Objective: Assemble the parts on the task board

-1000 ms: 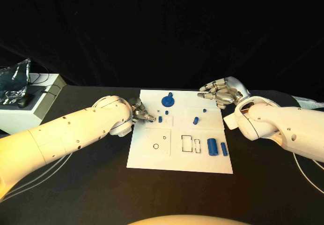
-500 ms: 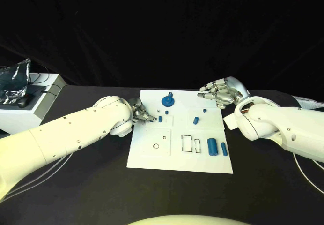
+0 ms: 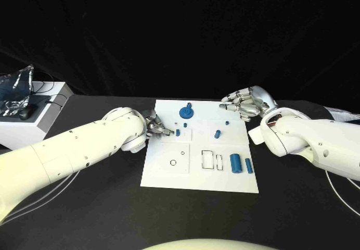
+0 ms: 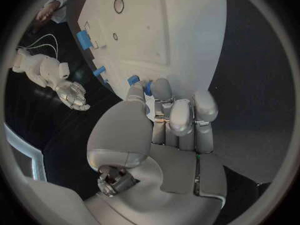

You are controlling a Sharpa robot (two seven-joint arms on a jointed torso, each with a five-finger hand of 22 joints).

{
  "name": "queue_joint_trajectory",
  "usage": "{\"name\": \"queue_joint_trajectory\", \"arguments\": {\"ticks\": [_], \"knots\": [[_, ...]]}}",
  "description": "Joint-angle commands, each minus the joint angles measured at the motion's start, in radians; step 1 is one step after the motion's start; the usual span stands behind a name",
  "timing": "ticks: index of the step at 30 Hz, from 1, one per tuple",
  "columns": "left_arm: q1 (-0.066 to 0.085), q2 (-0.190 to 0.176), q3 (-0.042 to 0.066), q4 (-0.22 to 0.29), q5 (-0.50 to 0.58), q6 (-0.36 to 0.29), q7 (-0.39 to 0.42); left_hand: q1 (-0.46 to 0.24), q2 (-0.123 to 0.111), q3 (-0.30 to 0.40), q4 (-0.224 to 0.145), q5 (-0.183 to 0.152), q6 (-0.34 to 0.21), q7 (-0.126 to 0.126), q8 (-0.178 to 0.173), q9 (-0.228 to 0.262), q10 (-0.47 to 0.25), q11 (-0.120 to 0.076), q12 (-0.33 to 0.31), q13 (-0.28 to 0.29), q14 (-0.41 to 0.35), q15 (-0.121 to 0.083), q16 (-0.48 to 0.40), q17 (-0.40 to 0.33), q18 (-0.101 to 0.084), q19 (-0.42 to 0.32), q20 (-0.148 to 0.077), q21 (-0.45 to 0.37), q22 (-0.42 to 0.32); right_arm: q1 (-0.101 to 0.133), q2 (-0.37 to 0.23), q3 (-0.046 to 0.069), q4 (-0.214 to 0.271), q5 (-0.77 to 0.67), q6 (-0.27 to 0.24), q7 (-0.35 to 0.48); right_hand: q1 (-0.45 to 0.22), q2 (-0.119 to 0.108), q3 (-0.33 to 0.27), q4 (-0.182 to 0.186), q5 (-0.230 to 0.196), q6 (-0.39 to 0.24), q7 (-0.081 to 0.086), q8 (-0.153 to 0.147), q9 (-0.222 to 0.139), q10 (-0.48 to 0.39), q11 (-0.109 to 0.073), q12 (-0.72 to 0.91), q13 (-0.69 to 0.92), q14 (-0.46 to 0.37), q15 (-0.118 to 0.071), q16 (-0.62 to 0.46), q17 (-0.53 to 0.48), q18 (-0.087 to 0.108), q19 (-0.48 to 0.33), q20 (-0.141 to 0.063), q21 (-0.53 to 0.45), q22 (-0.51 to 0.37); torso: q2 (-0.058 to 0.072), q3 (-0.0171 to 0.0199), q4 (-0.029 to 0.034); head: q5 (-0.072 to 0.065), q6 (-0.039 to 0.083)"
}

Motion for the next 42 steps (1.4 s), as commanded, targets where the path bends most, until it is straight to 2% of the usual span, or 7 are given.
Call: {"name": "queue_joint_trajectory", "arguments": {"ticks": [1, 2, 4, 12, 18, 31, 42], "knots": [[-0.005, -0.006, -0.004, 0.000, 0.001, 0.012, -0.019, -0.010, -0.002, -0.008, 0.004, -0.012, 0.000, 0.005, 0.001, 0.003, 0.002, 0.008, 0.005, -0.002, 0.002, -0.006, 0.000, 0.002, -0.018, 0.007, 0.000, -0.003, 0.019, -0.002, 0.000, 0.000, 0.000, -0.004, 0.012, 0.008, -0.005, -0.002, 0.004, 0.001, 0.007, 0.005, 0.004, -0.004, -0.001, 0.002, -0.002, -0.004, 0.001, -0.001, 0.001, -0.003, -0.001, -0.002, 0.047, 0.003, -0.002, 0.127, 0.000, -0.0012, 0.0001, -0.001, 0.000], [-0.006, -0.006, -0.004, 0.001, 0.002, 0.012, -0.018, -0.011, -0.003, -0.011, 0.007, -0.023, 0.000, 0.005, 0.002, 0.004, 0.002, 0.008, 0.005, -0.002, 0.001, -0.006, 0.001, 0.002, -0.019, 0.008, 0.000, -0.003, 0.019, -0.002, 0.000, 0.000, 0.000, -0.004, 0.013, 0.008, -0.005, -0.002, 0.004, 0.001, 0.007, 0.005, 0.004, -0.004, -0.001, 0.002, -0.002, -0.004, 0.001, -0.001, 0.001, -0.003, -0.001, -0.002, 0.047, 0.003, -0.002, 0.127, 0.000, -0.0009, 0.0001, -0.001, 0.000], [-0.006, -0.007, -0.003, 0.003, 0.005, 0.011, -0.017, -0.014, -0.002, -0.014, 0.014, -0.065, 0.001, 0.006, 0.004, 0.006, 0.002, 0.009, 0.005, -0.002, 0.001, -0.005, 0.001, 0.002, -0.019, 0.008, 0.000, -0.003, 0.020, -0.003, 0.000, 0.000, 0.000, -0.004, 0.013, 0.008, -0.005, -0.002, 0.004, 0.001, 0.007, 0.005, 0.004, -0.004, -0.001, 0.002, -0.002, -0.004, 0.001, -0.001, 0.001, -0.003, -0.001, -0.002, 0.047, 0.003, -0.002, 0.127, 0.000, -0.0007, 0.0004, -0.001, 0.000], [-0.006, -0.010, -0.003, 0.006, 0.011, 0.002, -0.014, -0.030, -0.009, -0.019, 0.040, -0.168, 0.001, 0.008, 0.010, 0.012, 0.002, 0.010, 0.006, -0.002, 0.002, -0.004, 0.001, 0.002, -0.018, 0.008, 0.001, -0.003, 0.020, -0.005, 0.000, 0.000, 0.000, -0.004, 0.014, 0.008, -0.005, -0.002, 0.004, 0.001, 0.007, 0.005, 0.004, -0.004, -0.001, 0.002, -0.002, -0.004, 0.001, -0.001, 0.001, -0.003, -0.001, -0.002, 0.047, 0.003, -0.002, 0.127, 0.000, -0.0005, 0.0007, -0.002, -0.001], [-0.006, -0.014, -0.002, 0.011, -0.001, -0.006, -0.011, -0.034, -0.014, -0.012, 0.053, -0.183, -0.001, 0.009, 0.011, 0.014, 0.001, 0.011, 0.007, -0.001, 0.001, -0.005, 0.000, 0.002, -0.017, 0.008, 0.001, -0.004, 0.020, -0.006, 0.000, 0.000, 0.001, -0.021, 0.013, 0.008, -0.005, -0.002, 0.004, 0.001, 0.007, 0.005, 0.004, -0.004, -0.001, 0.002, -0.002, -0.004, 0.001, -0.001, 0.001, -0.003, -0.001, -0.002, 0.047, 0.003, -0.002, 0.127, 0.000, 0.0003, 0.0004, -0.002, -0.001], [-0.006, -0.021, 0.004, 0.027, 0.009, -0.016, -0.001, -0.035, -0.017, -0.008, 0.061, -0.188, -0.002, 0.010, 0.012, 0.015, 0.000, 0.011, 0.007, -0.002, 0.001, -0.004, 0.000, 0.003, -0.017, 0.007, 0.001, -0.005, 0.020, -0.010, 0.001, 0.000, 0.003, -0.047, 0.015, 0.007, -0.005, -0.001, 0.005, -0.003, 0.008, 0.005, 0.004, -0.004, -0.001, 0.002, -0.002, -0.004, 0.001, 0.000, 0.001, -0.004, -0.001, -0.002, 0.048, 0.003, -0.003, 0.127, 0.000, 0.0005, -0.0001, -0.001, -0.001], [-0.006, -0.030, 0.024, 0.048, 0.016, -0.037, 0.009, -0.037, -0.021, -0.003, 0.069, -0.203, -0.002, 0.010, 0.013, 0.016, 0.000, 0.011, 0.007, -0.002, 0.001, -0.005, 0.000, 0.003, -0.017, 0.007, 0.001, -0.006, 0.020, -0.012, 0.002, 0.000, 0.001, -0.049, 0.016, 0.006, -0.005, -0.001, 0.005, -0.003, 0.008, 0.005, 0.004, -0.004, -0.001, 0.002, -0.002, -0.004, 0.001, 0.000, 0.001, -0.004, -0.001, -0.002, 0.048, 0.003, -0.003, 0.127, -0.001, 0.0005, 0.0005, -0.001, -0.001]]}}
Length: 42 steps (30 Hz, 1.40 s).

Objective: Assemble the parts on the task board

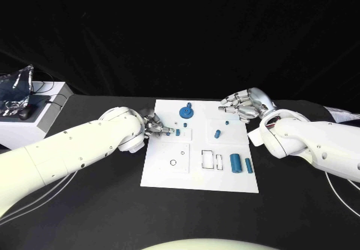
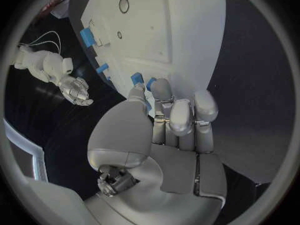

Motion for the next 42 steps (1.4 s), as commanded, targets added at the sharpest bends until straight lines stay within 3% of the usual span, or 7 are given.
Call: {"name": "queue_joint_trajectory", "arguments": {"ticks": [1, 17, 25, 27, 31, 37, 42], "knots": [[0.000, -0.002, 0.007, 0.009, 0.009, -0.020, 0.013, -0.005, -0.005, 0.002, 0.009, -0.003, 0.003, 0.004, 0.005, 0.001, 0.001, 0.005, 0.003, -0.001, 0.001, -0.005, 0.000, 0.001, -0.017, 0.007, 0.001, -0.006, 0.020, -0.001, 0.001, 0.000, 0.001, -0.014, 0.015, 0.006, -0.005, -0.001, 0.005, -0.003, 0.003, 0.005, 0.005, -0.005, -0.001, 0.002, -0.002, -0.004, 0.001, 0.000, 0.001, -0.004, -0.001, -0.002, 0.048, 0.003, -0.003, 0.127, 0.000, 0.0000, 0.0005, 0.000, 0.000], [-0.001, -0.030, 0.047, 0.037, 0.064, -0.047, 0.043, -0.001, -0.006, 0.010, 0.016, -0.011, -0.015, 0.012, 0.005, 0.005, -0.013, 0.008, 0.001, 0.001, -0.004, -0.005, -0.017, -0.018, -0.012, 0.001, 0.002, -0.017, 0.015, -0.002, -0.001, 0.000, 0.002, -0.009, 0.014, 0.007, -0.005, -0.001, 0.005, -0.003, 0.003, 0.005, 0.005, -0.005, -0.001, 0.002, -0.002, -0.004, 0.001, 0.000, 0.001, -0.004, -0.001, -0.002, 0.048, 0.003, -0.003, 0.127, 0.000, 0.0007, -0.0001, 0.001, 0.003], [-0.001, -0.062, 0.056, 0.042, 0.190, -0.104, 0.148, 0.083, 0.030, 0.025, -0.012, 0.000, -0.103, 0.075, -0.095, -0.091, -0.115, 0.055, -0.051, -0.020, -0.069, 0.025, -0.161, -0.187, 0.009, -0.107, 0.023, -0.187, -0.072, -0.002, -0.005, 0.000, 0.005, -0.004, 0.010, 0.014, 0.001, 0.003, 0.016, -0.014, 0.004, -0.017, 0.021, -0.034, -0.019, 0.006, 0.004, -0.038, -0.032, -0.002, 0.005, -0.010, -0.005, 0.000, 0.046, 0.006, -0.014, 0.125, 0.000, 0.0003, 0.0001, -0.001, 0.007], [-0.001, -0.069, 0.057, 0.043, 0.238, -0.117, 0.203, 0.152, 0.049, 0.052, -0.045, 0.004, -0.147, 0.106, -0.132, -0.129, -0.173, 0.080, -0.098, -0.046, -0.131, 0.045, -0.229, -0.249, 0.019, -0.196, 0.040, -0.314, -0.136, -0.002, -0.006, 0.000, 0.006, -0.003, 0.009, 0.016, 0.001, 0.004, 0.022, -0.021, 0.003, -0.009, 0.019, -0.045, -0.029, 0.017, 0.003, -0.059, -0.060, -0.003, 0.005, -0.014, -0.008, 0.001, 0.045, 0.007, -0.018, 0.124, -0.001, 0.0003, 0.0005, -0.001, 0.008], [-0.002, -0.081, 0.057, 0.046, 0.317, -0.138, 0.358, 0.295, 0.058, 0.134, -0.131, 0.002, -0.196, 0.171, -0.225, -0.284, -0.276, 0.137, -0.241, -0.144, -0.286, 0.108, -0.362, -0.339, 0.005, -0.307, 0.092, -0.434, -0.199, -0.002, -0.008, 0.000, 0.008, 0.000, 0.005, 0.021, -0.001, 0.005, 0.028, -0.030, 0.003, -0.005, 0.023, -0.062, -0.042, 0.025, 0.003, -0.088, -0.107, -0.004, 0.006, -0.020, -0.009, 0.001, 0.044, 0.007, -0.026, 0.123, -0.001, -0.0006, 0.0020, -0.003, 0.013], [-0.005, -0.077, 0.052, 0.038, 0.263, -0.170, 0.557, 0.327, 0.024, 0.185, -0.178, -0.004, -0.200, 0.178, -0.304, -0.504, -0.305, 0.185, -0.443, -0.303, -0.385, 0.152, -0.531, -0.501, 0.001, -0.396, 0.144, -0.576, -0.289, -0.002, -0.007, 0.000, 0.005, 0.014, -0.011, 0.043, -0.001, 0.008, 0.036, -0.043, 0.007, -0.012, 0.030, -0.078, -0.058, 0.026, 0.006, -0.149, -0.195, -0.008, 0.007, -0.044, -0.027, 0.004, 0.038, 0.008, -0.056, 0.117, -0.002, -0.0015, 0.0024, -0.002, 0.018], [-0.006, -0.049, 0.041, 0.010, 0.138, -0.173, 0.633, 0.327, -0.002, 0.208, -0.203, -0.005, -0.183, 0.164, -0.305, -0.632, -0.311, 0.206, -0.560, -0.307, -0.379, 0.159, -0.545, -0.564, 0.011, -0.381, 0.154, -0.602, -0.307, -0.002, -0.005, 0.001, 0.000, 0.033, -0.023, 0.071, 0.001, 0.016, 0.057, -0.058, 0.014, -0.027, 0.039, -0.083, -0.080, 0.045, 0.011, -0.253, -0.324, -0.014, 0.009, -0.097, -0.076, 0.011, 0.028, 0.010, -0.123, 0.102, 0.001, -0.0013, 0.0002, -0.001, 0.025]]}}
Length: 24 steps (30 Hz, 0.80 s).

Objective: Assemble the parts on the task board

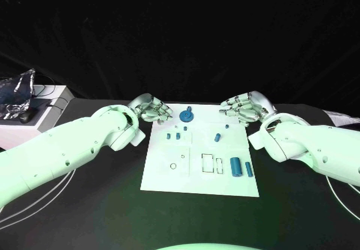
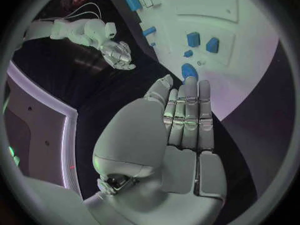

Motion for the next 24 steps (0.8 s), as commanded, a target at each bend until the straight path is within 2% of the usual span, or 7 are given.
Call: {"name": "queue_joint_trajectory", "arguments": {"ticks": [1, 5, 8, 10, 11, 16, 24], "knots": [[-0.001, 0.022, -0.007, -0.020, -0.122, -0.029, 0.165, -0.002, -0.014, 0.007, -0.008, -0.004, -0.001, -0.005, -0.004, -0.043, -0.012, 0.013, -0.044, -0.001, -0.006, 0.009, -0.004, -0.020, 0.010, -0.006, 0.009, -0.011, -0.004, 0.000, 0.002, 0.000, -0.003, 0.025, -0.016, 0.053, 0.002, 0.017, 0.015, -0.011, 0.003, -0.024, 0.012, -0.007, -0.018, 0.013, 0.007, -0.067, -0.074, -0.006, 0.000, -0.038, -0.039, 0.014, 0.022, 0.007, -0.048, 0.095, 0.002, -0.0001, -0.0019, 0.000, 0.007], [-0.001, 0.054, -0.023, -0.057, -0.222, -0.030, 0.187, -0.018, -0.032, 0.011, -0.011, -0.008, 0.005, -0.027, -0.002, -0.116, -0.019, 0.008, -0.108, -0.001, -0.023, 0.008, 0.026, -0.045, 0.009, -0.007, 0.018, -0.027, -0.008, 0.000, 0.005, 0.000, -0.006, 0.035, -0.021, 0.068, -0.013, 0.008, 0.065, -0.028, 0.001, -0.031, 0.021, -0.008, -0.093, 0.063, 0.014, -0.217, -0.250, -0.002, 0.005, -0.063, -0.068, 0.019, 0.025, 0.012, -0.085, 0.088, 0.004, 0.0016, -0.0035, 0.001, 0.013], [0.000, 0.084, -0.037, -0.086, -0.291, -0.036, 0.189, -0.025, -0.035, 0.021, -0.015, -0.010, 0.028, -0.024, 0.000, -0.186, 0.011, 0.008, -0.137, -0.001, -0.028, 0.007, 0.131, -0.049, 0.014, 0.013, 0.010, -0.002, 0.026, 0.000, 0.008, 0.000, -0.008, 0.040, -0.022, 0.074, -0.022, -0.001, 0.092, -0.037, -0.002, -0.027, 0.023, -0.008, -0.136, 0.104, 0.021, -0.311, -0.371, -0.002, 0.011, -0.067, -0.075, 0.022, 0.029, 0.016, -0.098, 0.090, 0.005, 0.0026, -0.0047, 0.001, 0.015], [0.000, 0.101, -0.043, -0.103, -0.328, -0.037, 0.183, -0.037, -0.045, 0.015, -0.010, -0.012, 0.026, -0.028, -0.001, -0.194, 0.022, 0.004, -0.136, 0.000, -0.024, 0.001, 0.167, -0.052, 0.016, 0.024, 0.009, 0.010, 0.040, 0.000, 0.009, 0.000, -0.008, 0.041, -0.022, 0.076, -0.025, 0.000, 0.097, -0.037, -0.001, -0.022, 0.024, -0.006, -0.143, 0.110, 0.023, -0.326, -0.393, -0.002, 0.011, -0.068, -0.077, 0.022, 0.030, 0.016, -0.099, 0.091, 0.006, 0.0026, -0.0045, -0.001, 0.015], [0.000, 0.111, -0.047, -0.113, -0.347, -0.036, 0.177, -0.040, -0.046, 0.013, -0.008, -0.012, 0.026, -0.028, -0.001, -0.194, 0.024, 0.005, -0.134, 0.000, -0.027, 0.002, 0.187, -0.053, 0.017, 0.027, 0.008, 0.015, 0.048, 0.000, 0.009, 0.000, -0.008, 0.042, -0.022, 0.076, -0.027, -0.004, 0.104, -0.039, -0.002, -0.017, 0.024, -0.006, -0.171, 0.133, 0.023, -0.351, -0.448, -0.002, 0.011, -0.067, -0.077, 0.023, 0.035, 0.017, -0.107, 0.094, 0.006, 0.0025, -0.0041, -0.002, 0.015], [0.006, 0.145, -0.061, -0.149, -0.424, -0.013, 0.138, -0.041, -0.057, 0.001, -0.008, -0.011, 0.022, -0.014, -0.001, -0.194, 0.009, 0.015, -0.107, 0.003, -0.034, 0.010, 0.275, -0.055, 0.023, 0.035, 0.008, 0.040, 0.085, 0.001, 0.013, 0.001, -0.006, 0.043, -0.024, 0.079, -0.026, -0.003, 0.104, -0.038, -0.001, -0.016, 0.025, -0.005, -0.184, 0.135, 0.024, -0.353, -0.469, -0.003, 0.012, -0.065, -0.076, 0.022, 0.039, 0.017, -0.109, 0.095, 0.012, 0.0046, -0.0056, -0.003, 0.020], [0.016, 0.195, -0.078, -0.194, -0.511, 0.027, 0.083, -0.047, -0.065, 0.000, -0.001, -0.009, 0.046, -0.018, -0.002, -0.194, -0.007, 0.008, -0.032, 0.003, -0.035, 0.006, 0.429, -0.085, 0.042, 0.060, 0.009, 0.098, 0.170, 0.002, 0.019, 0.001, -0.004, 0.044, -0.028, 0.080, -0.027, -0.001, 0.105, -0.037, -0.001, -0.016, 0.026, -0.005, -0.189, 0.129, 0.028, -0.363, -0.490, -0.004, 0.014, -0.066, -0.078, 0.023, 0.040, 0.018, -0.114, 0.095, 0.015, 0.0050, -0.0072, -0.003, 0.022]]}}
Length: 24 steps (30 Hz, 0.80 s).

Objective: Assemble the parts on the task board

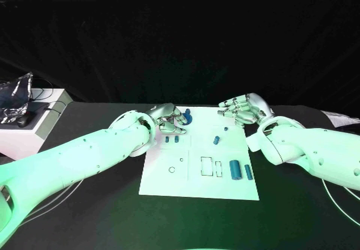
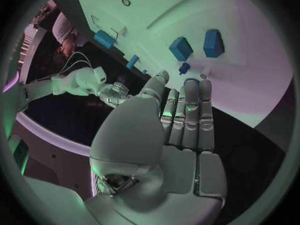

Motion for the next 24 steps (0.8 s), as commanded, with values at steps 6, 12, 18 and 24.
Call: {"name": "queue_joint_trajectory", "arguments": {"ticks": [6, 12, 18, 24], "knots": [[0.006, 0.039, -0.007, -0.034, -0.118, 0.047, -0.060, -0.003, -0.016, 0.010, 0.004, 0.001, 0.018, -0.006, -0.001, -0.001, -0.020, 0.000, 0.028, 0.000, -0.019, 0.000, 0.093, -0.050, 0.023, 0.008, 0.008, 0.035, 0.066, 0.001, 0.006, 0.001, 0.003, 0.002, -0.005, 0.022, -0.024, -0.005, 0.032, -0.001, -0.001, -0.006, 0.018, 0.000, -0.004, 0.056, -0.004, -0.117, -0.104, -0.002, 0.017, -0.007, -0.011, 0.022, 0.046, 0.016, -0.019, 0.094, 0.001, -0.0006, -0.0019, -0.003, -0.002], [0.009, 0.051, -0.008, -0.046, -0.131, 0.046, -0.071, -0.001, -0.010, 0.021, 0.004, 0.001, 0.031, -0.005, 0.000, 0.000, -0.009, -0.003, 0.034, 0.000, -0.013, -0.004, 0.125, -0.073, 0.028, 0.018, 0.007, 0.042, 0.087, 0.002, 0.007, 0.001, 0.003, 0.001, -0.005, 0.023, -0.023, -0.004, 0.031, 0.000, -0.001, -0.006, 0.018, 0.000, -0.005, 0.051, -0.004, -0.113, -0.100, -0.002, 0.017, -0.005, -0.009, 0.020, 0.046, 0.014, -0.017, 0.096, -0.001, -0.0002, 0.0000, -0.005, -0.004], [0.011, 0.059, -0.009, -0.057, -0.143, 0.074, -0.078, 0.006, -0.003, 0.055, -0.008, 0.001, 0.045, -0.010, -0.001, -0.001, 0.000, -0.006, 0.023, 0.000, -0.017, -0.007, 0.136, -0.088, 0.029, 0.013, 0.004, 0.046, 0.105, 0.002, 0.007, 0.001, 0.004, 0.001, -0.005, 0.022, -0.023, -0.004, 0.031, 0.000, -0.001, -0.006, 0.018, 0.000, -0.005, 0.051, -0.004, -0.113, -0.100, -0.002, 0.017, -0.005, -0.009, 0.020, 0.046, 0.014, -0.017, 0.096, -0.001, -0.0004, 0.0011, -0.007, -0.006], [0.012, 0.067, -0.009, -0.066, -0.148, 0.099, -0.089, -0.002, -0.002, 0.074, -0.014, 0.000, 0.061, -0.011, -0.002, -0.001, 0.011, -0.007, 0.017, 0.000, -0.017, -0.007, 0.150, -0.097, 0.029, 0.014, 0.003, 0.049, 0.119, 0.003, 0.007, 0.001, 0.005, 0.001, -0.003, 0.021, -0.023, -0.005, 0.029, 0.001, -0.001, -0.005, 0.018, 0.000, -0.005, 0.049, -0.004, -0.110, -0.099, -0.002, 0.017, -0.004, -0.007, 0.019, 0.046, 0.013, -0.015, 0.096, -0.001, -0.0005, 0.0000, -0.007, -0.008]]}}
